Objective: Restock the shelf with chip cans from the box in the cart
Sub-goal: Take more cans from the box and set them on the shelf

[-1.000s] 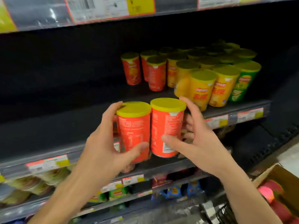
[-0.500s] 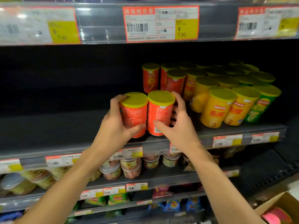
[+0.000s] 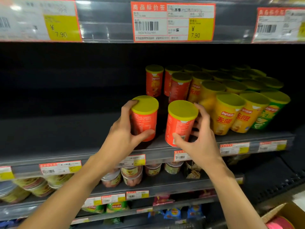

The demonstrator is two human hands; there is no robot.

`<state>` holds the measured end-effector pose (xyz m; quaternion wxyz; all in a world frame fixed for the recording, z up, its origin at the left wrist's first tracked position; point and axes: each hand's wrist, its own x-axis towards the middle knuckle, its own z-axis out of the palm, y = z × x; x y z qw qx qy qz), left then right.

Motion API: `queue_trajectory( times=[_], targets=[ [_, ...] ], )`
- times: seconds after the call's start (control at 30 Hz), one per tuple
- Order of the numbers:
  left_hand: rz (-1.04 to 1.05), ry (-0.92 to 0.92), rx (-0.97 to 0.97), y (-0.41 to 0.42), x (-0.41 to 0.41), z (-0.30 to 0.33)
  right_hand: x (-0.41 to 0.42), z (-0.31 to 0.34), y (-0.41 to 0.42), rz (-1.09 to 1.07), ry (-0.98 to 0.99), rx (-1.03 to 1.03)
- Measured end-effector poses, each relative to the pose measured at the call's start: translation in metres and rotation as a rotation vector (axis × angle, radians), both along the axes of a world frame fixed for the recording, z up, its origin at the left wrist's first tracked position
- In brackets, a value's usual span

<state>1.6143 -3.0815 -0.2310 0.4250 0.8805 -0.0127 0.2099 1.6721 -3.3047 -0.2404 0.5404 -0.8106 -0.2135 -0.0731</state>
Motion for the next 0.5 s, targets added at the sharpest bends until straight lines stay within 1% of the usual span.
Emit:
queue_trajectory(
  times=[0.17,0.4,0.5],
  targets=[
    [0.004,0.079,-0.036,0.004,0.028,0.006,-0.002,-0.005,0.003,-0.037,-0.006,0.01],
    [0.014,0.016,0.009,0.006,0.088,0.01,-0.002,-0.007,0.004,-0.044,-0.007,0.019],
    [0.015,0.045,-0.02,0.007,0.111,0.008,-0.002,-0.007,0.004,-0.039,0.009,0.019]
  ],
)
